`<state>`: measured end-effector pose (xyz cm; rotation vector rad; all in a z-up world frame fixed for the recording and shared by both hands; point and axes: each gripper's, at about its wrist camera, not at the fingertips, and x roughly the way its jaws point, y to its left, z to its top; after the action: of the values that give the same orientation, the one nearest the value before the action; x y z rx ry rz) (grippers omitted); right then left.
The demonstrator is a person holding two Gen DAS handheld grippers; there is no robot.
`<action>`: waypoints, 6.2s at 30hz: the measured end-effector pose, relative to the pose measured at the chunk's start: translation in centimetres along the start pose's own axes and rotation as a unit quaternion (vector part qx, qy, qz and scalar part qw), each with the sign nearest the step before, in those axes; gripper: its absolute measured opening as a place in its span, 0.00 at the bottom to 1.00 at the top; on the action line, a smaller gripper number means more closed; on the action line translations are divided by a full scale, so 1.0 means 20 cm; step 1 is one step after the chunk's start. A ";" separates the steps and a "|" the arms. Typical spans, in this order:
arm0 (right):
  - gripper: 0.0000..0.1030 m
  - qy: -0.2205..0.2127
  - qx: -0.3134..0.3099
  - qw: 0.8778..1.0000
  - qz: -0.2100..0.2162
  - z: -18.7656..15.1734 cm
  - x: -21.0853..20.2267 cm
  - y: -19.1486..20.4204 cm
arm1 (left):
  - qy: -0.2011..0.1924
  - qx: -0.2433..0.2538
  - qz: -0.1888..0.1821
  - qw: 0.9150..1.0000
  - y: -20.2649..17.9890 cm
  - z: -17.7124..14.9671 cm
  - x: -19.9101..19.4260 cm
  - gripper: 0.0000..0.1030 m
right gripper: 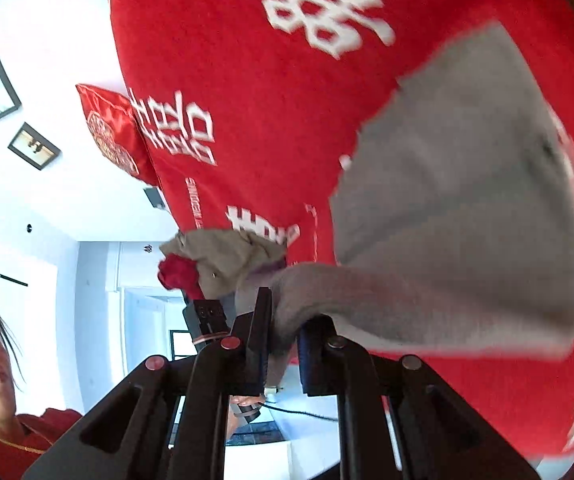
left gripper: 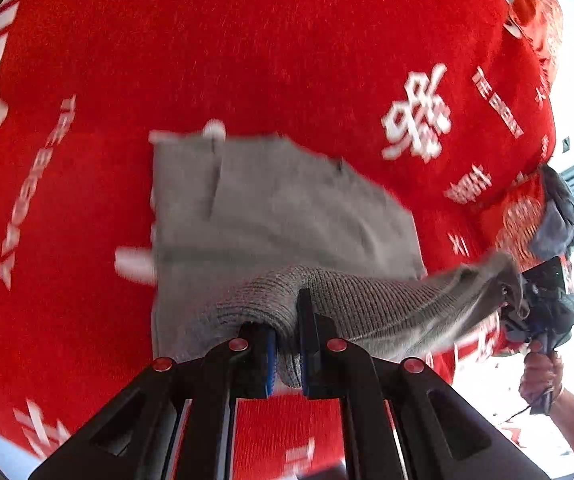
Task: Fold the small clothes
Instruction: 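Lift the hem with both grippers and fold it up toward the collar, then open both grippers to release the folded hem, then press the folded grey sweater flat with both grippers, then move both grippers to the side edge of the folded sweater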
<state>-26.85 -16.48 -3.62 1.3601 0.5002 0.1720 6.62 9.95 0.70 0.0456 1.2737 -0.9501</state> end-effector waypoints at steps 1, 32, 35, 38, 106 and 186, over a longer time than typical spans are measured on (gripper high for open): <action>0.12 -0.003 -0.001 1.000 0.000 0.10 0.01 0.01 | -0.004 -0.001 0.005 1.000 0.00 0.08 0.05 0.09; 0.57 0.040 -0.102 0.938 -0.328 0.93 0.41 -0.29 | 0.041 0.062 0.230 0.970 0.01 0.50 0.70 0.74; 0.57 0.070 -0.111 0.926 -0.355 0.96 0.51 -0.35 | 0.055 0.075 0.242 0.966 0.06 0.54 0.81 0.74; 0.57 0.080 -0.111 0.921 -0.364 1.01 0.58 -0.43 | 0.060 0.070 0.251 0.964 0.14 0.61 0.88 0.74; 0.41 0.079 0.151 0.967 -0.187 -0.32 0.82 -0.58 | 0.125 -0.038 0.131 0.983 0.45 -0.21 0.44 0.19; 0.53 0.109 0.098 0.968 -0.202 -0.25 1.14 -0.43 | 0.097 -0.158 0.071 0.980 0.57 -0.30 0.40 1.00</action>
<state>-10.36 -4.68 -17.99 1.4078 0.9885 -0.0654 8.85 15.78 -13.17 -0.0188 1.5673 -0.6230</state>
